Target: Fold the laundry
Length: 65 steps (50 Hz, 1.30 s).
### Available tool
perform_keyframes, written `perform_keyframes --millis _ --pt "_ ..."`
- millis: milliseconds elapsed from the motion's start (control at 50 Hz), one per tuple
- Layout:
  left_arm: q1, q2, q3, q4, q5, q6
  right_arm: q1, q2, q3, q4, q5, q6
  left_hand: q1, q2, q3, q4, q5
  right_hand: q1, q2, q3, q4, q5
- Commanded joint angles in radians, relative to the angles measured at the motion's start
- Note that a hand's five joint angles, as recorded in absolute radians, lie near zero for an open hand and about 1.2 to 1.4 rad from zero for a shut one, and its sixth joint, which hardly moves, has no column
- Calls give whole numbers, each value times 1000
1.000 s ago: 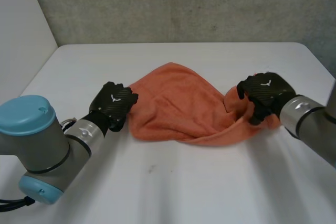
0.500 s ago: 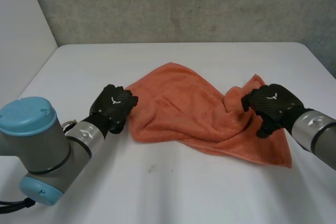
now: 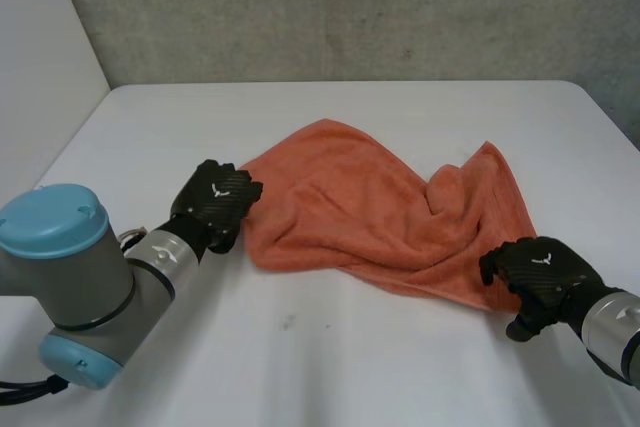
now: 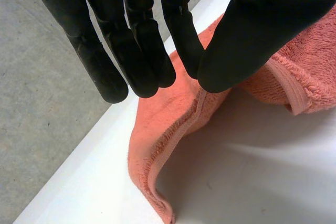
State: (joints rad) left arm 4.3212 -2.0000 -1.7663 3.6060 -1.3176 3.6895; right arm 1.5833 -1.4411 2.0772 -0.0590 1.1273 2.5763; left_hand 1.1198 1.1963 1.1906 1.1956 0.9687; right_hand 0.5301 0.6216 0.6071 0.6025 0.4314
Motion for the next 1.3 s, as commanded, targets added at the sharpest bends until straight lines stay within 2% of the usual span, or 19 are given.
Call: perform_keyframes --millis 20,280,340,360,380,500,520,560,660,680,740,980,1140,1300 --pt "0 -3 2 0 1 0 -5 71 15 -136 -1 -5 277 200 206 201 253 198 106 121 125 122" --pt "5 -3 4 0 0 0 1 163 -19 -183 17 -79 277 200 206 201 253 303 212 226 231 228" --pt "6 -3 4 0 1 0 -5 163 -23 -186 14 -82 277 200 206 201 253 570 478 493 497 494" --pt "6 -3 4 0 0 0 -6 163 -26 -194 12 -77 277 200 206 201 253 850 758 773 777 774" --pt "6 -3 4 0 1 0 -6 163 -28 -202 12 -71 277 200 206 201 253 866 774 789 794 790" --pt "6 -5 4 0 1 -2 -8 107 -32 -257 22 -65 277 200 206 201 253 866 775 789 794 790" --pt "6 -6 4 0 1 -3 -6 81 -37 -265 31 -64 227 151 157 152 204 866 775 789 794 790" --pt "6 -10 5 0 1 -3 -6 65 -45 -265 45 -61 -33 -110 -104 -109 -57 866 775 789 794 790" --pt "6 -23 10 -1 0 -5 -6 64 -78 -260 81 -12 -301 -377 -372 -377 -324 866 775 789 794 790" --pt "6 -26 11 -3 0 -5 -6 65 -91 -257 86 7 -438 -515 -509 -514 -462 866 775 789 794 790" --pt "8 -29 13 -9 1 -11 -5 68 -104 -255 88 28 -545 -621 -616 -621 -568 866 775 789 794 790" --pt "55 -31 24 -13 8 -132 -8 99 -129 -257 106 50 -580 -657 -651 -656 -604 866 775 789 794 790" --pt "72 -56 24 -18 11 -134 -11 102 -132 -265 149 51 -577 -654 -648 -653 -601 866 775 789 794 790" --pt "86 -85 39 -24 11 -131 -37 122 -140 -266 151 53 -577 -654 -648 -653 -601 866 775 789 794 790"
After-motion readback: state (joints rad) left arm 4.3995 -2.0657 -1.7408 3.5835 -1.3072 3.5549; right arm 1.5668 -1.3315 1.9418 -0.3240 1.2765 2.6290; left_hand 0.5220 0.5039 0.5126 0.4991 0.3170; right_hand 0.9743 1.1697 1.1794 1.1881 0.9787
